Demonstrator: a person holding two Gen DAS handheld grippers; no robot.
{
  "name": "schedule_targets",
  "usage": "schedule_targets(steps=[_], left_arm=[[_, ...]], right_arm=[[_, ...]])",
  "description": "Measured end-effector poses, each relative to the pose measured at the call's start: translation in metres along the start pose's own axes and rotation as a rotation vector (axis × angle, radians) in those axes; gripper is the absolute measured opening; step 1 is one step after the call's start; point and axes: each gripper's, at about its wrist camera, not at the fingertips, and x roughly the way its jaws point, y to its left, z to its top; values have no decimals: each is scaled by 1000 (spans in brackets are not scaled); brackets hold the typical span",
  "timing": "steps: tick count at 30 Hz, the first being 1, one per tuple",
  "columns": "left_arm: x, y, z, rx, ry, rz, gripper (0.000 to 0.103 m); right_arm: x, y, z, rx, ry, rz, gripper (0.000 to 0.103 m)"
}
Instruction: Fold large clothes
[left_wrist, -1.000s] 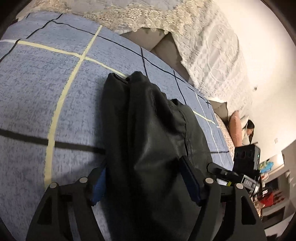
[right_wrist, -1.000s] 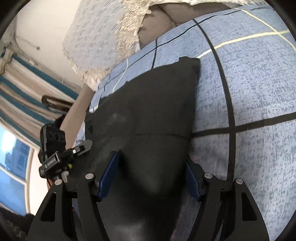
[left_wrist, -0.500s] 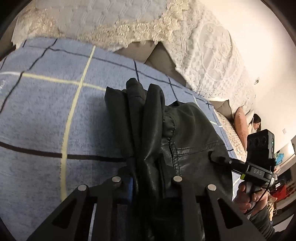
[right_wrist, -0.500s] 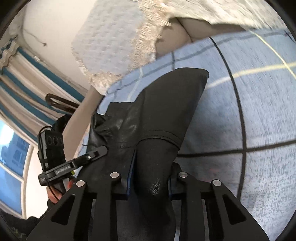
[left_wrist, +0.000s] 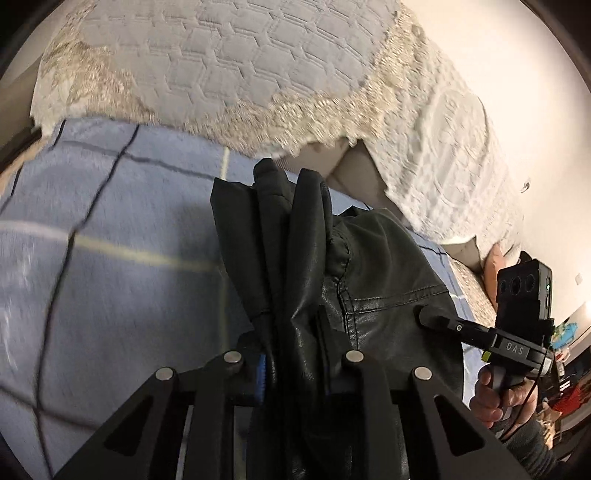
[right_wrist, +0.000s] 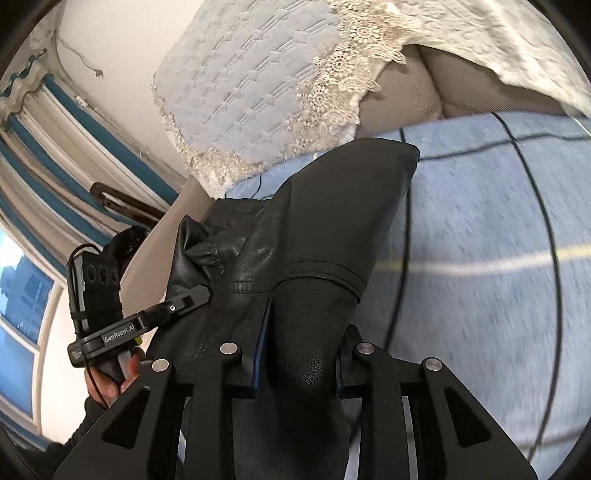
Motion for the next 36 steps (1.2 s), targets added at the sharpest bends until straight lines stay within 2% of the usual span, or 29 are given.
schedule_targets(steps=[3,5,7,8,9,11,15,18,21,22,24,26,28,31,36], left_arm=[[13,17,26,-10,-7,4,22],[27,30,40,-16,-10,30,23],[46,45,48,-30,3,83,25],[55,54,48,-25,18,131,30],[65,65,47,-51,43,161,32],[64,78,41,-88,45,125,33],[21,60,23,-16,-54,183,31],[-12,32,8,14,-125,124,31],[-26,-4,-15,119,-171,128,31],[-22,-9,-20,147,-167,157,31],[-1,3,-31,144,-103,221,28],[15,28,-40,91,-55,213,25],[14,36,-44,72,-73,184,25],[16,31,-44,90,-81,211,25],[13,28,-39,52,-69,227,25]], right_arm=[[22,-6,24,7,0,-3,29],[39,-14,37,25,1,-22,37],[61,-29,43,68,33,-72,46],[73,-39,43,88,54,-138,46],[77,-43,42,89,59,-164,46],[72,-45,37,88,45,-140,46],[40,-23,20,-12,-15,-162,47],[23,1,2,-78,-45,-164,47],[19,22,-16,-151,-62,-179,46],[23,27,-21,-176,-59,-194,46],[37,31,-33,-215,-8,-248,46],[50,29,-42,-248,31,-295,46],[56,23,-46,-231,28,-297,45],[61,17,-43,-211,20,-302,45],[53,24,-44,-211,11,-322,46]])
